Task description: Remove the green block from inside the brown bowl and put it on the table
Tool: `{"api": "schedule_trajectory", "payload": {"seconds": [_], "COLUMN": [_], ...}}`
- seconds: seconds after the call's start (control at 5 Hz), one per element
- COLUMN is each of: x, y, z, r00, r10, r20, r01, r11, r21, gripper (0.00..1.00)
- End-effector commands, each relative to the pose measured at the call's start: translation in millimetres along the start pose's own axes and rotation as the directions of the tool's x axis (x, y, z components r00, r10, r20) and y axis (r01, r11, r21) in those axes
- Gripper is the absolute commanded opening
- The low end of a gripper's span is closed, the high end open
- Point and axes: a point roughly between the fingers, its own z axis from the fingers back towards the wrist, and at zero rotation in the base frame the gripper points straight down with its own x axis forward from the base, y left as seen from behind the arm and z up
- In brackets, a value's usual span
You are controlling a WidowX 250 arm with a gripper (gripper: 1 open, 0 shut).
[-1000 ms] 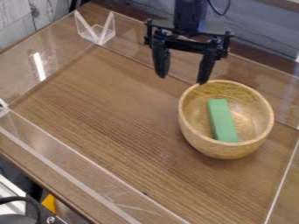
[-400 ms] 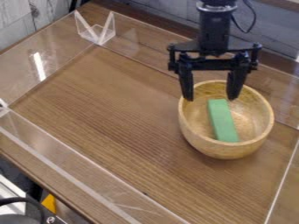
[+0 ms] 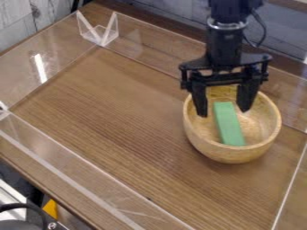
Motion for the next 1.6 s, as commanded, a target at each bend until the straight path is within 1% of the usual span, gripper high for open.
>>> {"api": "schedule_trajectory", "payload": {"seconds": [0.0,0.2,0.6,1.4], "x": [-0.3,1.9,4.5,7.4], "y": [-7.9,-12.1,-16.9,-22.6], "z": [0.7,-6.5,-10.3,-6.1], "r00": [0.999,0.999,0.998,0.995], "r10": [0.023,0.042,0.062,0.098], "r20": [0.026,0.026,0.022,0.023], "r01": [-0.022,-0.042,-0.061,-0.096], "r11": [0.999,0.999,0.997,0.993], "r21": [-0.030,-0.031,-0.042,-0.064], "gripper": [1.00,1.00,1.00,1.00]}}
